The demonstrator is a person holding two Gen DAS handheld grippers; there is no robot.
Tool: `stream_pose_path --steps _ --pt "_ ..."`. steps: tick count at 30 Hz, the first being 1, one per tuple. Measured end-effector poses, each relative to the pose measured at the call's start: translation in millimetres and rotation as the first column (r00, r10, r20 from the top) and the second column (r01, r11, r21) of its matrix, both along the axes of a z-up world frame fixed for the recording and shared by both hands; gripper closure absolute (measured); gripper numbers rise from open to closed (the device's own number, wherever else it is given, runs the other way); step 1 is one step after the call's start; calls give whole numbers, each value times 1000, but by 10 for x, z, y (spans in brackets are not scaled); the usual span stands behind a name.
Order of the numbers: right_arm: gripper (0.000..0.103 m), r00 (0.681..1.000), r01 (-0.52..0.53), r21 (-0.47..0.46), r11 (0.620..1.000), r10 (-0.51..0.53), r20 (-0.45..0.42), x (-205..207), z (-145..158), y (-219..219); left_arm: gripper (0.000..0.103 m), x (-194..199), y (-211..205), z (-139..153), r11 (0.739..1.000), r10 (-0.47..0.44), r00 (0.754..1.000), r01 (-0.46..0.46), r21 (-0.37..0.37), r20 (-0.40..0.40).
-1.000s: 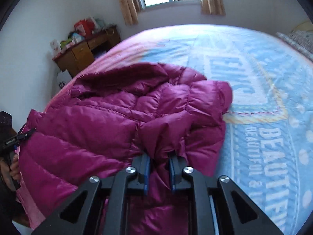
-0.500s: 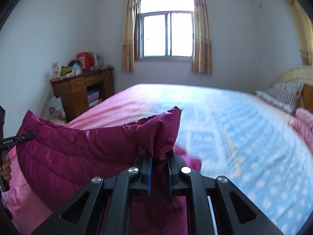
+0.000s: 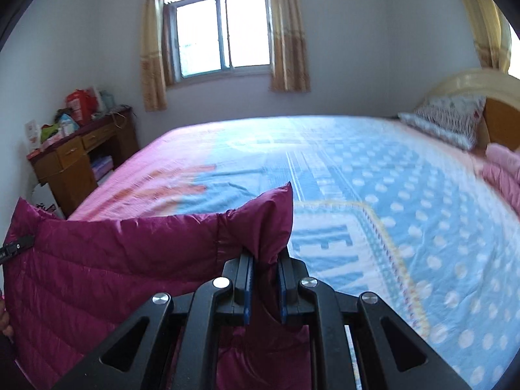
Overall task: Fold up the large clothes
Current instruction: 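Hold the jacket with both tools and fold it over the body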
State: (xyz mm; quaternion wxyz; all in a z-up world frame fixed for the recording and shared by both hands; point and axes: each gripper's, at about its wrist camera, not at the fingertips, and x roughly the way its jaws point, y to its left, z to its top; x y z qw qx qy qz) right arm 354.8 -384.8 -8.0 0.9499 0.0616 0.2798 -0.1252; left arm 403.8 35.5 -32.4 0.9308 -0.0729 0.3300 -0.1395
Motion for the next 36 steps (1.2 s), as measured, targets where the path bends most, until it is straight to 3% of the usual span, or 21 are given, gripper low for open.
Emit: stream_pose_path --steps 6,12,17,21,24,28,32,33,36 --pt "91 996 8 -34 999 -11 -88 183 -521 1 95 30 -60 -393 995 59 995 -52 80 -77" --pt "91 988 16 -41 999 -22 -153 317 -778 -1 89 109 -99 -611 993 93 984 -79 93 -151" --pt "88 968 16 40 999 -5 -252 487 -974 -165 85 156 -11 -687 995 102 976 -96 40 -191" --pt "86 965 25 90 996 -1 -262 497 -1007 -254 85 187 -143 -692 987 129 974 -109 116 -186" --pt "85 965 24 99 995 3 -262 488 -997 -257 85 181 -253 -693 974 151 974 -118 195 -166" --pt "83 967 32 244 969 32 -251 402 -910 -478 85 163 -391 -700 948 173 975 -127 292 -139" --pt "83 991 127 168 978 -120 -51 -99 -320 -503 85 163 -412 -694 937 181 975 -131 325 -127" --pt "83 993 117 154 981 -114 -32 -159 -189 -427 85 171 -409 -694 937 181 975 -131 325 -128" --pt "83 998 -23 194 981 36 -61 -70 58 26 85 165 -415 -694 932 181 976 -130 338 -124"
